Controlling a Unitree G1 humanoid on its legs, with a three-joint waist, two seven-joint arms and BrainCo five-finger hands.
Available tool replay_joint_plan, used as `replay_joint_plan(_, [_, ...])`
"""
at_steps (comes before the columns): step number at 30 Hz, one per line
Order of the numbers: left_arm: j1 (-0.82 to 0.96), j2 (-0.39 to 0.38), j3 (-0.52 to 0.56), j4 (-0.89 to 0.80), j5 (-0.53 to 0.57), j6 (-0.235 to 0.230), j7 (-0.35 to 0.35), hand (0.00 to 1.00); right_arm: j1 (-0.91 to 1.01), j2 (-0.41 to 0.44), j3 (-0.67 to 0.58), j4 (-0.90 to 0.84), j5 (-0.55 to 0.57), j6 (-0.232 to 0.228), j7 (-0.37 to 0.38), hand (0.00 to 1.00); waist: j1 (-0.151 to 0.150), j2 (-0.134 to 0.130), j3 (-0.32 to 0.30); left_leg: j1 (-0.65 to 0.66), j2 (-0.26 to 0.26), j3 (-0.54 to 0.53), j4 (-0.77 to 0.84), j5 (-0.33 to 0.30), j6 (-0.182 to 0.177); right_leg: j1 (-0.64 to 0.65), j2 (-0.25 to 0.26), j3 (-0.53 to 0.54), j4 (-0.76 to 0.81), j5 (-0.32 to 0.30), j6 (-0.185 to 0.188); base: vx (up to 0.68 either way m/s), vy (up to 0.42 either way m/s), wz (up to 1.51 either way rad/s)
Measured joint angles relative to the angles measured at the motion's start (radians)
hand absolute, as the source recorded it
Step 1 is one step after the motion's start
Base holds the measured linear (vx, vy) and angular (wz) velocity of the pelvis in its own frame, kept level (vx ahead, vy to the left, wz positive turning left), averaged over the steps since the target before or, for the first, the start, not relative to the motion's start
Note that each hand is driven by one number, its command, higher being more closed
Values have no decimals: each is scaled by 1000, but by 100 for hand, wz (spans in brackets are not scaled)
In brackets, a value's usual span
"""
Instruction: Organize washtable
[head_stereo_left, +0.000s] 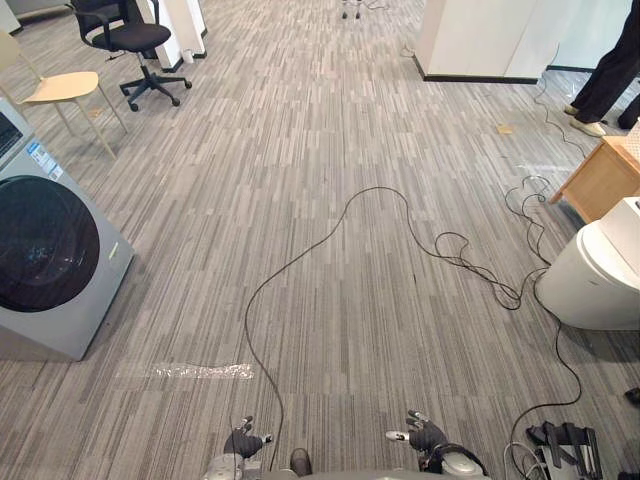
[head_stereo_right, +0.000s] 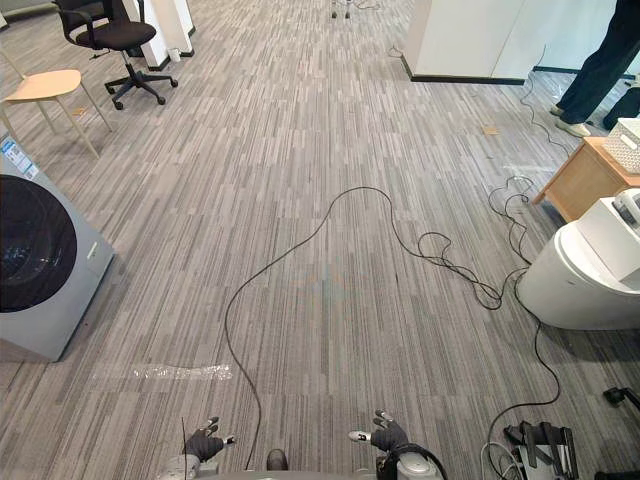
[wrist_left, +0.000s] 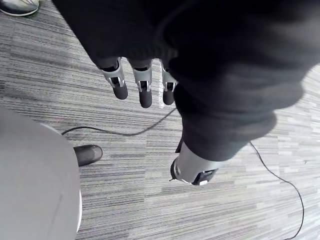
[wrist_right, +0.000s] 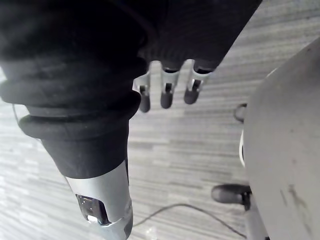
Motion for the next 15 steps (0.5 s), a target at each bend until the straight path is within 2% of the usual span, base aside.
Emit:
replay_joint_plan(6, [0,-2,2,3,-11,0,1,0,1,0,-15,1,3,4,0,0,2,0,-1,-3,-7,-13,0,2,0,1,-4,6,-6,-2,-1,-21,7,2])
replay_joint_plan(8, [0,-3,13,12,-37,0,2,0,1,5,-23,5,4,4,-3,0,1,-2,-1,2,-16,-19,1,10,12,18,-7,-4,-14,4,6,68,8,9])
replay_joint_plan(15, [-3,-1,24,20,-78,-1,4,0,-8,17,-46,13,4,5,-20,0,2,-7,3,-15,-25,-56,45,-5,9,51,-6,-50,-35,2,4,27,-37,21])
